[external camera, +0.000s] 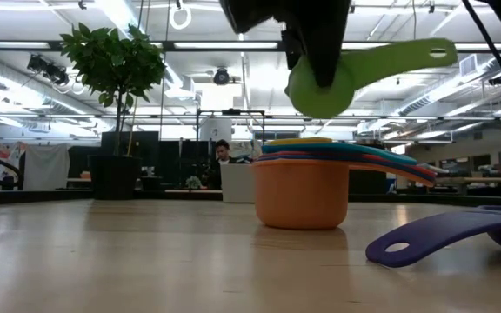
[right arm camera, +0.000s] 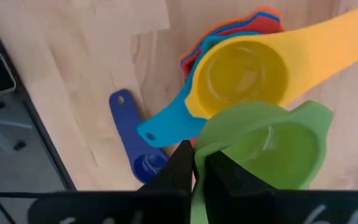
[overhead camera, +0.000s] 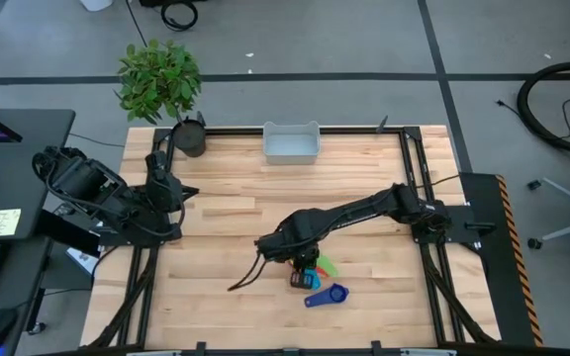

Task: Nest measuring cups in basket
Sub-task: Stack the green measuring cup on top of the yellow measuring cup

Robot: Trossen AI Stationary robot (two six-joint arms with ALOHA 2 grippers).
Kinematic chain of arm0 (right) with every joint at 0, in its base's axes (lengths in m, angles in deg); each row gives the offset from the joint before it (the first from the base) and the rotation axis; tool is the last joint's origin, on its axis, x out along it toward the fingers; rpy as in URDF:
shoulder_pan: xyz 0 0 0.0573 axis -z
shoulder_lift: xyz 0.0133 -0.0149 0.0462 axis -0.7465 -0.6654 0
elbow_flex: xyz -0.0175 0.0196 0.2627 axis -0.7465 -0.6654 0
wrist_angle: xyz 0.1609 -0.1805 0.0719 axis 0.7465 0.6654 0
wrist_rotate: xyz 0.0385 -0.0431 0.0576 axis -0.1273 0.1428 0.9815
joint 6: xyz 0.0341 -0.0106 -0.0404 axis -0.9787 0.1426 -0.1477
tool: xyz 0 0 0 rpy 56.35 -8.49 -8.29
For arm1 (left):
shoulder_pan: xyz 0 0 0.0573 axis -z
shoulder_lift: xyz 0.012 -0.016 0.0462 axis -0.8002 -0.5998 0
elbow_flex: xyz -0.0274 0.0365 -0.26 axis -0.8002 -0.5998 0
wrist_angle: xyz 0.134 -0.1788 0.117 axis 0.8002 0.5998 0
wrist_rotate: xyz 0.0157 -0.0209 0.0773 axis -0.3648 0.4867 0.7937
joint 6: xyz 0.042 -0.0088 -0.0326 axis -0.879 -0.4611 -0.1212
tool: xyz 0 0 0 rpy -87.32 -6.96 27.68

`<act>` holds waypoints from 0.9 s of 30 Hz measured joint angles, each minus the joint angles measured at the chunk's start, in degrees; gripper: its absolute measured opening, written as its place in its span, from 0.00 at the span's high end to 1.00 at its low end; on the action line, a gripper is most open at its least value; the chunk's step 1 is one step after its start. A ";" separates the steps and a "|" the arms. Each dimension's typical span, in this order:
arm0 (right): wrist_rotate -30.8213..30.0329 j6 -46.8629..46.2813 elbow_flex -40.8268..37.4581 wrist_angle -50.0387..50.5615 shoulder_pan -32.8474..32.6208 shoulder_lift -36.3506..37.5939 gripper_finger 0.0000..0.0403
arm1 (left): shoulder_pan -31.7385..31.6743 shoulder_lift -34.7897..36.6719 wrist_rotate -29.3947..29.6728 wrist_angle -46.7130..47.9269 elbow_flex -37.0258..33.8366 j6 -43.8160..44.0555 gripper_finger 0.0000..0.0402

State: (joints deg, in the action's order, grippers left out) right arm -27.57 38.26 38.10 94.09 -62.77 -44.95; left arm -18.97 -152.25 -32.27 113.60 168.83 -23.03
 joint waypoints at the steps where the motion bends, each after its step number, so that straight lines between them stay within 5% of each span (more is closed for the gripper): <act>1: 0.17 -0.72 0.01 -0.08 0.24 -0.23 0.96 | 0.00 0.00 0.00 -0.02 0.00 0.29 0.98; 27: 1.28 -8.71 -2.16 -8.25 2.28 -3.02 0.96 | 0.00 0.02 0.00 0.00 0.00 -0.19 0.98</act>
State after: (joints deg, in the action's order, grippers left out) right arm -26.29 29.54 35.94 85.83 -60.49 -47.96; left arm -18.97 -152.22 -32.27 113.60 168.83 -23.21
